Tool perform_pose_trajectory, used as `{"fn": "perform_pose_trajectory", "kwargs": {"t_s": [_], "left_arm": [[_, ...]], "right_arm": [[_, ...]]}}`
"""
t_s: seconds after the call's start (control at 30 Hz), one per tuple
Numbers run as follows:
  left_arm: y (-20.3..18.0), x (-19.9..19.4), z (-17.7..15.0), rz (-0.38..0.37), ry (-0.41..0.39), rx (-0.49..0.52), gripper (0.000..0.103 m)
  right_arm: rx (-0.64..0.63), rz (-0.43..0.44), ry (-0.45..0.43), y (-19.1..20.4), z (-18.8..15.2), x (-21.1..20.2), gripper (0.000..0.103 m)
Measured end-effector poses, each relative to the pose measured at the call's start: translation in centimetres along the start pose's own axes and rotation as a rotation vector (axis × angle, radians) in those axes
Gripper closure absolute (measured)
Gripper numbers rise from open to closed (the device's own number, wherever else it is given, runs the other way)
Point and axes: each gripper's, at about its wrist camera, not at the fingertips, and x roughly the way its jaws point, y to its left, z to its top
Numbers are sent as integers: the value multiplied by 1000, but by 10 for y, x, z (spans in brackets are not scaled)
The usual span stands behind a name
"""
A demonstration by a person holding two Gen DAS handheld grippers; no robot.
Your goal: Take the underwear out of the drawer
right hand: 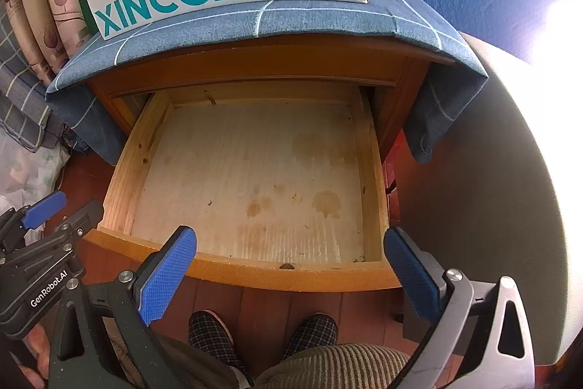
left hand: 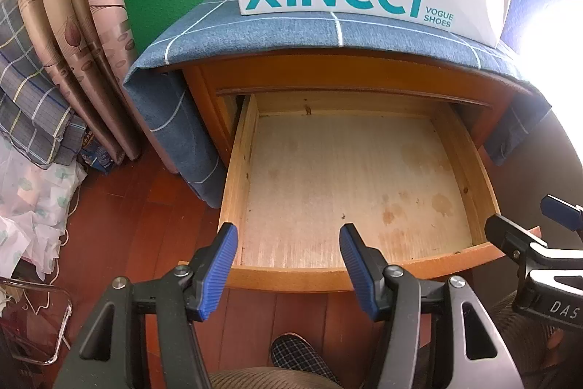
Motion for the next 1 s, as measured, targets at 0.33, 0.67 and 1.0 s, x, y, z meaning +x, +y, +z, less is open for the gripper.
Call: {"fn": "perform_pose_trajectory", "kwargs": {"t_s": [0.33,0.67,1.0], "left_arm": [[0,0,0,0,1,-1,43],[-1,0,0,5,-2,-1,43],[0,1,0,-2,10,5,43]], "right_arm": [[-3,2,5,1,-1,1,1],[-6,1,2,1,-1,1,1],[-9,2,1,0,-2,-1,1]]}}
